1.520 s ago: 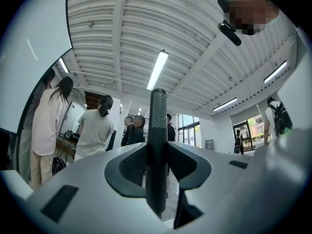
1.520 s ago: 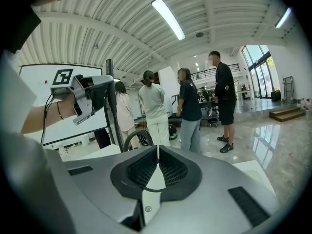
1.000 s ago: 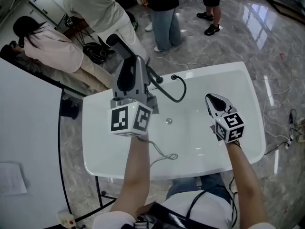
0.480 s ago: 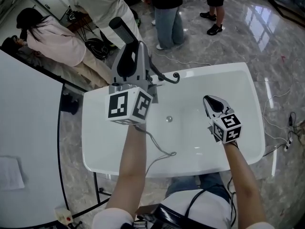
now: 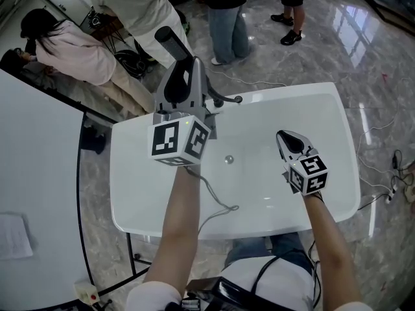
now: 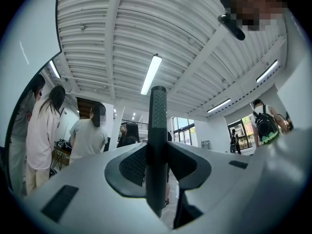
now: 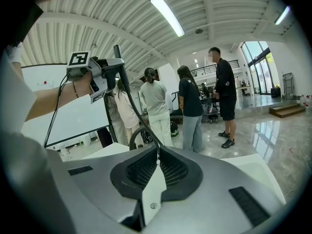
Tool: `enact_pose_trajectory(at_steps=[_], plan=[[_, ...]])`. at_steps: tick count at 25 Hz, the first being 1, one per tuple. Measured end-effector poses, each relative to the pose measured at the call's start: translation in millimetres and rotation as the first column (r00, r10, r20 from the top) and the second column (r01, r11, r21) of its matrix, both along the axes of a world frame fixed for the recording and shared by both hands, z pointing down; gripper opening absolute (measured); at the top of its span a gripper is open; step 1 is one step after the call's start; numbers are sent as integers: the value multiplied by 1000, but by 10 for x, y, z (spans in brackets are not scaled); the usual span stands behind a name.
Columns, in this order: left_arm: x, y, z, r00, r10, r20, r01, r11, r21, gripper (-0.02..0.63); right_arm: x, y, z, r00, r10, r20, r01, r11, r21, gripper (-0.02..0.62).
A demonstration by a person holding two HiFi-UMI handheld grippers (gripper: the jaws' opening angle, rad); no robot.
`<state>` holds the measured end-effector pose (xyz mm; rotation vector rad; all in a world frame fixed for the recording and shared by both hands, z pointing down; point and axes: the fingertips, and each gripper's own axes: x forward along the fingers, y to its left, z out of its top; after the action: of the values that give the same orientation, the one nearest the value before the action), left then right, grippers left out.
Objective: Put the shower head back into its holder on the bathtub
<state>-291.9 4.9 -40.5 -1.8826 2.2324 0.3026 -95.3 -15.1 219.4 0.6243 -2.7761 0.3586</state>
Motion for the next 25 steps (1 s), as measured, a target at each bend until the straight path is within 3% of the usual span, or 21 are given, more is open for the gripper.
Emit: enact_pose_trajectory(at_steps=[25], plan=[[-289, -180, 760, 989, -60, -138, 46, 994, -104, 124, 39, -34, 182, 999, 18, -28, -19, 999, -26, 8]])
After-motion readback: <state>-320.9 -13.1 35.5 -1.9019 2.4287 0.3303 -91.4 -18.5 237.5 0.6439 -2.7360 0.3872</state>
